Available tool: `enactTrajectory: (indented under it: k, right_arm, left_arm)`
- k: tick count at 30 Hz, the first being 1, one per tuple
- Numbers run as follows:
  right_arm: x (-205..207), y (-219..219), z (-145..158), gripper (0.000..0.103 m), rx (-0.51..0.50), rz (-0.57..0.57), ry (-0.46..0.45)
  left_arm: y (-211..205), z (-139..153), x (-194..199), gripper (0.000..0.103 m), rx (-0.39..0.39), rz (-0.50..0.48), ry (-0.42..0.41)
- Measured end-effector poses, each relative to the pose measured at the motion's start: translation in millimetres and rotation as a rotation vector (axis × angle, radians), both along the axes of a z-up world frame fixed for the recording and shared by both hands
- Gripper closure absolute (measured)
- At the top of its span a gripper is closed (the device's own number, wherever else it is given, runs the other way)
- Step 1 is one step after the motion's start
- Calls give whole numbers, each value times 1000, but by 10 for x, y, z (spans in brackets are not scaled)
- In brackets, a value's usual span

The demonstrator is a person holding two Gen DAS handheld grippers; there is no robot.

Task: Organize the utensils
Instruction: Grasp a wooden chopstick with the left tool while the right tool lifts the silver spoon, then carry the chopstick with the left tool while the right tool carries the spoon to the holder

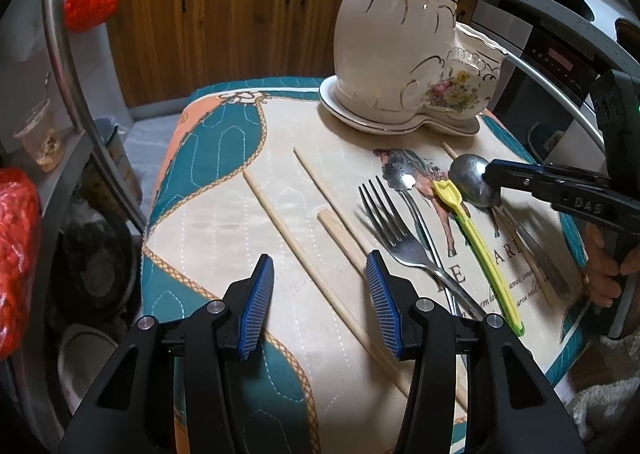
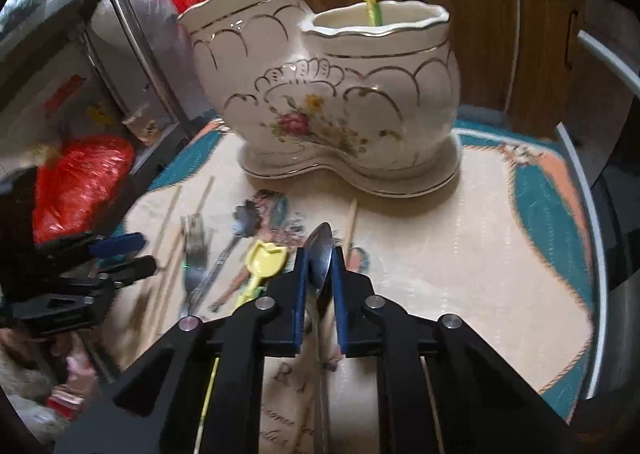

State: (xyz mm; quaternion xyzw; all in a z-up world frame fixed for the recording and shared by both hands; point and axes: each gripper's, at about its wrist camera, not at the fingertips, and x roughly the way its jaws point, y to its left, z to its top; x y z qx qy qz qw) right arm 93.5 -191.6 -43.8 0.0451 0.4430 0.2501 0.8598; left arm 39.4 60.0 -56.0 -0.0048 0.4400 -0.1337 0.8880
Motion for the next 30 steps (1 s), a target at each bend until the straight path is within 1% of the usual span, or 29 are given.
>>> enactTrajectory:
  k: [2,4,6,8,11,12,13,16,18,21,24,26,30]
  right_arm:
    - [24,10,2,93,36,22,34]
    - [36,56,-14,93,20,28,45]
    - [61,116,-52,93,-2,38,53]
    - [77,151,-82,93,-20,39,58]
    - [61,178,-84,93,-39,47,46]
    - [58,183,-83,97,-35,50,45]
    - [46,189,-76,99,-38,50,40]
    - [15,176,-44,100,-36,48,19]
    - [0,148,-3,100,-25,43,4]
    - [-37,73,84,100,1,29,-24]
    - [-89,-18,168,100,39,12,-48]
    - [-136,-87,236,100,67,3,-66]
    - [-250,-237,385,100,137,-16,-112]
  left_arm:
    - [15,2,40,52,10,12,3]
    - [48,-1,100,57,10,31,14]
    - [72,-8,160,64,9,41,25]
    - [83,-6,223,68,18,48,30]
    - [86,-10,320,72,28,58,38]
    - [77,-9,354,73,36,59,41]
    - [63,-10,376,73,47,57,42]
    - [8,-13,422,77,93,53,34]
    - [-10,-19,432,90,131,61,17]
    - [21,-21,419,98,126,68,4]
    - [37,-19,393,98,115,66,-9]
    - [47,-6,356,98,93,59,-17]
    - [43,131,241,98,50,52,-65]
